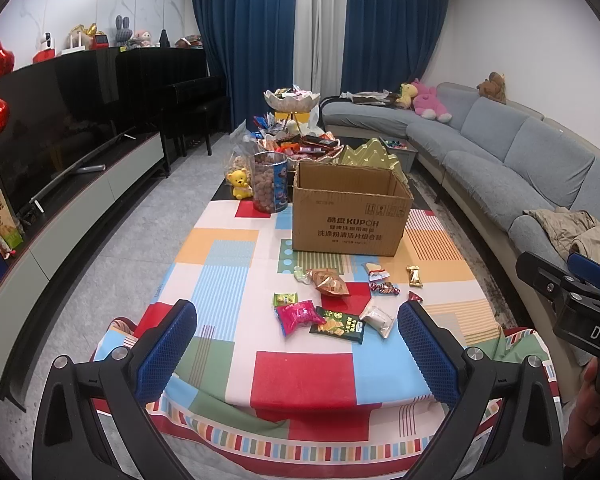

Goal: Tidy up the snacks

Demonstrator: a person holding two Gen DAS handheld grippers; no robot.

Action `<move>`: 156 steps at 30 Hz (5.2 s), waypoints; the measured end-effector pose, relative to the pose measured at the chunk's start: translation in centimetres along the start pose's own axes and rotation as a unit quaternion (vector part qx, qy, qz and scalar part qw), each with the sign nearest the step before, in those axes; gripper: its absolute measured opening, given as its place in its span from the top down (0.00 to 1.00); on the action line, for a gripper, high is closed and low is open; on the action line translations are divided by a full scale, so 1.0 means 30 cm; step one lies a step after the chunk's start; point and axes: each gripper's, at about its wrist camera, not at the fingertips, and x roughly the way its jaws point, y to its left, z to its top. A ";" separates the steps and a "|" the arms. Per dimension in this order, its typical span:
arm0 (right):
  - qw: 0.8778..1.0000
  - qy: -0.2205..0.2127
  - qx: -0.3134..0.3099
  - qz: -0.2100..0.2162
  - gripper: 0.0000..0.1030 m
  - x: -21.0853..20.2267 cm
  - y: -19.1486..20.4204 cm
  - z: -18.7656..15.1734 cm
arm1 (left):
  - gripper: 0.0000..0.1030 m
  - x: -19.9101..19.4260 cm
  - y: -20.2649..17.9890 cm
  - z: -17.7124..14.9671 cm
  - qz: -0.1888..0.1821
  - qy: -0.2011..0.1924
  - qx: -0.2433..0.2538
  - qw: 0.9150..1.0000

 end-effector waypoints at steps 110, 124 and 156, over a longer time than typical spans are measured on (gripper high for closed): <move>0.945 0.265 -0.162 0.104 0.40 0.984 0.146 -0.239 | 0.24 1.054 0.032 -0.138 0.033 0.278 -0.094 0.955; 0.942 0.282 -0.143 0.111 0.68 1.002 0.145 -0.282 | 0.49 1.084 0.037 -0.166 0.022 0.284 -0.092 0.954; 0.968 0.219 -0.071 0.100 0.69 0.818 0.116 -0.130 | 0.53 0.833 0.017 0.003 0.013 0.213 -0.048 0.976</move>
